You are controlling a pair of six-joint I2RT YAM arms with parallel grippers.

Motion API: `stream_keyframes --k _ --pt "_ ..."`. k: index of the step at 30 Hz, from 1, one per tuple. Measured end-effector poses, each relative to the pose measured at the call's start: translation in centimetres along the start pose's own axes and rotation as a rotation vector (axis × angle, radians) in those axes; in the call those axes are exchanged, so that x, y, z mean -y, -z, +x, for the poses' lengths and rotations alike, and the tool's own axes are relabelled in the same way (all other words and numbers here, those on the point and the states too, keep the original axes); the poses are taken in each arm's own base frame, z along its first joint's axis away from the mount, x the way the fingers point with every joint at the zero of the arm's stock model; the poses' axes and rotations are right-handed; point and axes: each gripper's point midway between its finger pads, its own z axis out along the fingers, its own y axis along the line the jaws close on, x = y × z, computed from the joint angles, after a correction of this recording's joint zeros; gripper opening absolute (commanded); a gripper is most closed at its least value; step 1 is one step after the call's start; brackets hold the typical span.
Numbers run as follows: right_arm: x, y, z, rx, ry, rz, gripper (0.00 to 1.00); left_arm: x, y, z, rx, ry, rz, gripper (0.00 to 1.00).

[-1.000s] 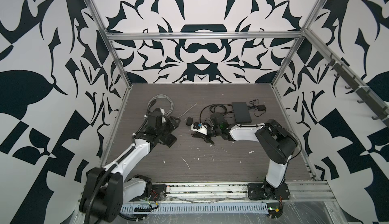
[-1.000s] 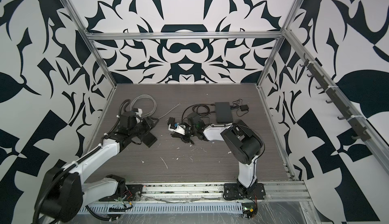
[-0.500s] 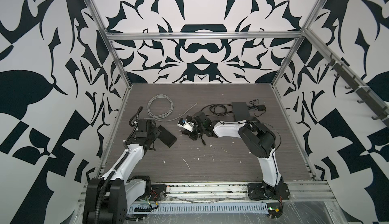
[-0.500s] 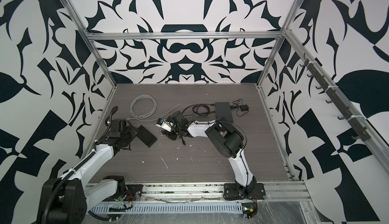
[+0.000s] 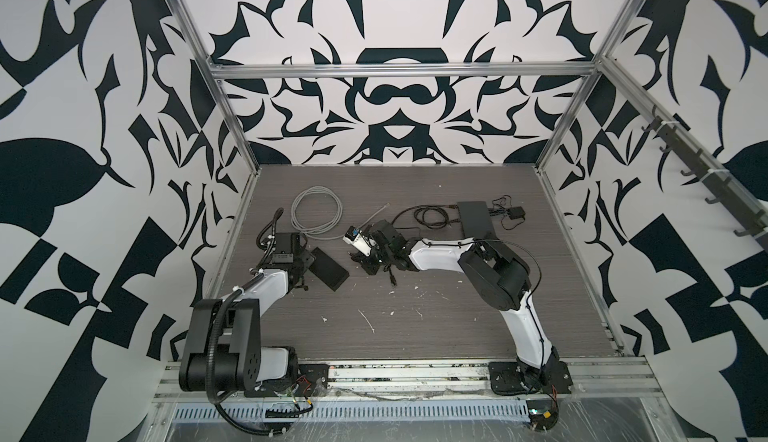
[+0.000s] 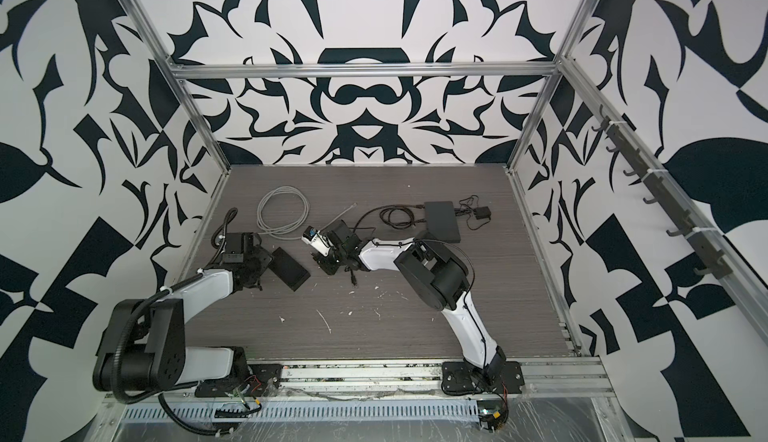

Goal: Insert the plug into the switch port

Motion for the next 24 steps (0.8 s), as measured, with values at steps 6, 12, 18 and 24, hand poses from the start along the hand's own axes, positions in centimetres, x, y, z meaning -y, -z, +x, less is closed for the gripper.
stream_keyframes --k 6,12,18,24 --pt "-1.8 -0.9 0.1 0.030 -0.027 -0.025 0.00 1.7 -1.0 -0.1 -0.015 -0.009 0.064 0.59" --pt "-3.7 -0.9 0.3 0.059 -0.053 -0.068 0.00 4.1 -2.1 0.2 -0.071 -0.058 0.148 0.55" --pt "-4.7 0.0 1.2 0.068 -0.089 -0.099 0.00 6.0 -2.5 1.1 -0.133 -0.121 0.229 0.53" --pt "-4.3 1.7 1.1 0.063 -0.062 -0.081 0.00 7.4 -2.1 2.4 -0.203 -0.194 0.309 0.52"
